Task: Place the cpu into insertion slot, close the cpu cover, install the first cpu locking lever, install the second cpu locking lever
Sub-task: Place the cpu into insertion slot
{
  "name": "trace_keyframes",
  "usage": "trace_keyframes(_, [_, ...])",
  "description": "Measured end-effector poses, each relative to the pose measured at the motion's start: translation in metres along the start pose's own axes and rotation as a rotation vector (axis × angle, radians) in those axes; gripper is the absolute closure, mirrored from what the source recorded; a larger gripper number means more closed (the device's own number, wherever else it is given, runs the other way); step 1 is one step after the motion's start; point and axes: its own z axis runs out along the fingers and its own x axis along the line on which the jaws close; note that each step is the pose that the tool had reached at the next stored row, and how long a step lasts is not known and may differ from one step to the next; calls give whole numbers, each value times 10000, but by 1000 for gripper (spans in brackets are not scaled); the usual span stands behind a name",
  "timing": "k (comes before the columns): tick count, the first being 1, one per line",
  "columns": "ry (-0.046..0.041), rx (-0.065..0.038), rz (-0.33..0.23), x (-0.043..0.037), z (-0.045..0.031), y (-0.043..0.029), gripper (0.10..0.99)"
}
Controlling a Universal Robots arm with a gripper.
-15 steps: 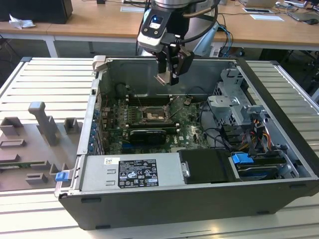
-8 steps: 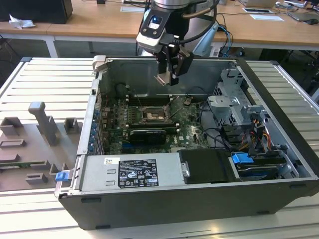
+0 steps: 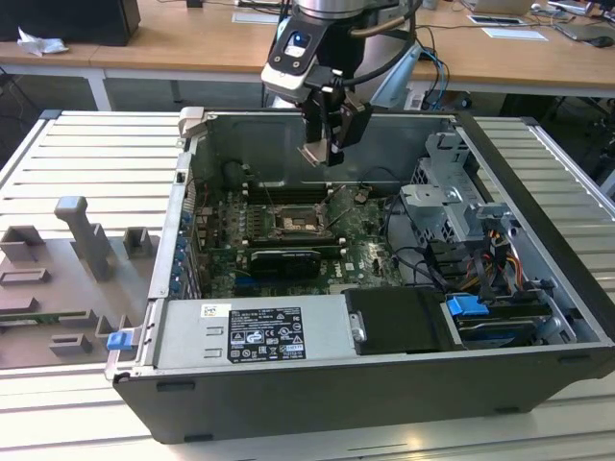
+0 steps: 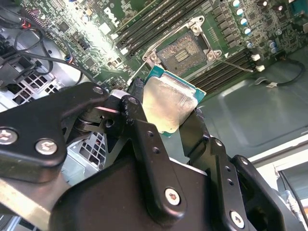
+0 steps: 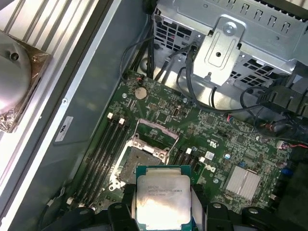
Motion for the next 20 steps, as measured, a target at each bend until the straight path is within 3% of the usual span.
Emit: trace_keyframes(20, [-47, -7, 618, 0, 37, -3, 545])
